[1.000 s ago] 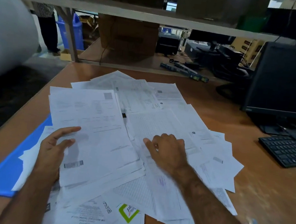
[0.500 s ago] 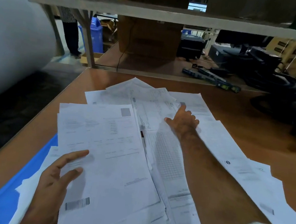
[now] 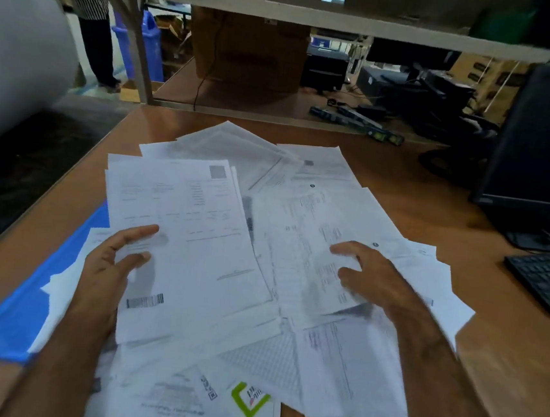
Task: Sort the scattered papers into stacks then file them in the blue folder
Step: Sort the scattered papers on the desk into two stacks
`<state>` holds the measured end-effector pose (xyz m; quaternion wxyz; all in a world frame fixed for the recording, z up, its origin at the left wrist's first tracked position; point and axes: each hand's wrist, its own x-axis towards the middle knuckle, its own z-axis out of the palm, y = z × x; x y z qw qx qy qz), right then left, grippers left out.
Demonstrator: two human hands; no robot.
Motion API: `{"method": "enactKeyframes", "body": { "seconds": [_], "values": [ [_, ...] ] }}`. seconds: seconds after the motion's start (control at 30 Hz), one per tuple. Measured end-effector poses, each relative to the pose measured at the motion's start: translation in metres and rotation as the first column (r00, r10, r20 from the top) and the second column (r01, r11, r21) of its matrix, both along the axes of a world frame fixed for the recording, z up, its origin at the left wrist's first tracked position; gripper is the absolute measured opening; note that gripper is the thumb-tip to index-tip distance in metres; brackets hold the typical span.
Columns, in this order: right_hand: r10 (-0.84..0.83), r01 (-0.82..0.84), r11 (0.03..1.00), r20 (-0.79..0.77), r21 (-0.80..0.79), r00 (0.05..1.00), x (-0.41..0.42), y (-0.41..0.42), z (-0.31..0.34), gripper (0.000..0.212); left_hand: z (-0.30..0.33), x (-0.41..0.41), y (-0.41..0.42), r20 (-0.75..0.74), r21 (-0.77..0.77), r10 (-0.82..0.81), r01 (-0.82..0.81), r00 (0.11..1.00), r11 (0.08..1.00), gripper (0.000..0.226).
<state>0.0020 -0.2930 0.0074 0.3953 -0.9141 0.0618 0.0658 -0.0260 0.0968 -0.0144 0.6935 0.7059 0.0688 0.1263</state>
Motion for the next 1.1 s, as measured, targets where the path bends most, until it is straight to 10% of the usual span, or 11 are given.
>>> {"method": "enactKeyframes", "body": {
  "seconds": [0.13,0.5,0.6,0.73,1.1],
  "values": [
    [0.103,-0.090,0.993,-0.170,0.081,0.980,-0.027,-0.012,0.016,0.016,0.003,-0.005,-0.003,-0.002,-0.015,-0.018,0.018,1.000,1.000,0.043],
    [0.090,-0.083,0.996,0.219,-0.044,0.972,0.022,0.002,0.014,0.048,-0.003,-0.004,0.007,-0.039,-0.023,-0.065,0.064,0.997,0.998,0.047],
    [-0.007,-0.125,0.960,0.464,0.252,0.886,0.005,-0.016,0.041,0.051,-0.008,0.000,0.009,-0.063,-0.022,-0.067,0.066,0.996,0.998,0.047],
    [-0.125,-0.206,0.680,0.388,0.704,0.913,-0.022,-0.023,0.076,0.056,0.000,-0.002,0.003,-0.029,0.022,-0.076,0.077,0.997,0.997,0.043],
    [0.037,-0.265,0.740,0.357,0.618,0.934,-0.022,0.011,0.060,0.075,0.004,-0.005,0.000,-0.029,0.002,-0.066,0.066,0.997,0.998,0.043]
  ]
}}
